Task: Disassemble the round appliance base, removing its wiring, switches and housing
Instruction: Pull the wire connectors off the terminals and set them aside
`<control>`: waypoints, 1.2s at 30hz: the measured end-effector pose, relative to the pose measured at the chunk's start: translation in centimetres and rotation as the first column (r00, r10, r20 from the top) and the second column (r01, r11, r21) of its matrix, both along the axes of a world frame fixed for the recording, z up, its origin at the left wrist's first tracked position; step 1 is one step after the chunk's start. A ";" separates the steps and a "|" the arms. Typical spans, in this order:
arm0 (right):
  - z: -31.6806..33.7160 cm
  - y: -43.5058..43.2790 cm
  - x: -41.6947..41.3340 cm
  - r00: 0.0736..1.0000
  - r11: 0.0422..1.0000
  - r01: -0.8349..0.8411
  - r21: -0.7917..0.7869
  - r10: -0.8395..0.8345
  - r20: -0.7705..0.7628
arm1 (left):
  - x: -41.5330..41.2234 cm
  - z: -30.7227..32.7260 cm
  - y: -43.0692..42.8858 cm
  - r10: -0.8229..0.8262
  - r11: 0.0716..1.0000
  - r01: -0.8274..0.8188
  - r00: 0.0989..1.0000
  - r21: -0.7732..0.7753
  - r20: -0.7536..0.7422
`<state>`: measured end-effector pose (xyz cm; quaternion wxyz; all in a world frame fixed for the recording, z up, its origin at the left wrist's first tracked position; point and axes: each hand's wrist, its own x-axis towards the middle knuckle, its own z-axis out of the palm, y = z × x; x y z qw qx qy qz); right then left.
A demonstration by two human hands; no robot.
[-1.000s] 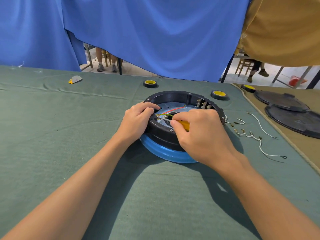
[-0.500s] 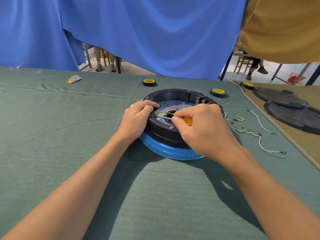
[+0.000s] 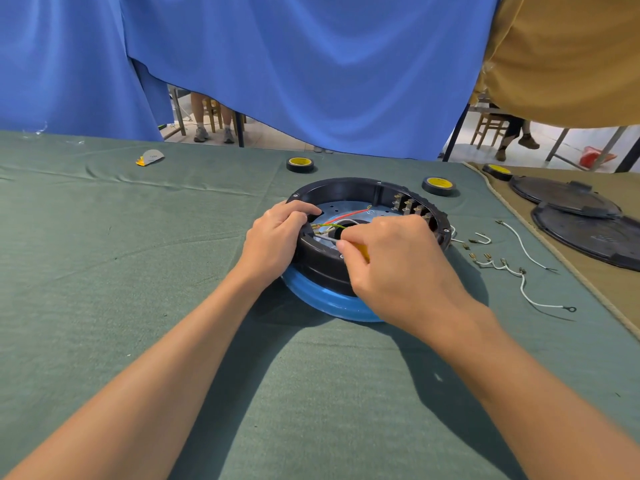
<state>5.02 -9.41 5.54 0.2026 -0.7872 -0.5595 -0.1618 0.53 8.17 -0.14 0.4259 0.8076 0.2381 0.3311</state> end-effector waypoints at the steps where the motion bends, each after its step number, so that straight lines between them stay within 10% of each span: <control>1: -0.1 0.0 -0.6 1.000 1.000 0.009 -0.019 -0.009 0.024 | 0.0 0.0 -0.1 0.010 1.000 -0.010 1.000 -0.004 -0.001; 19: -1.4 0.1 -3.0 0.984 0.985 0.170 0.040 -0.168 -0.068 | -0.1 0.1 -0.2 -0.022 1.000 0.022 1.000 -0.007 0.017; 25: -1.6 -0.1 -2.8 0.984 0.986 0.147 0.079 -0.138 -0.113 | -0.4 1.7 0.9 -0.012 0.931 0.032 0.998 0.364 -0.058; 36: -1.4 0.2 -3.0 0.984 0.986 0.155 0.059 -0.148 -0.101 | -0.2 1.1 0.8 -0.106 0.979 0.109 0.994 0.173 -0.027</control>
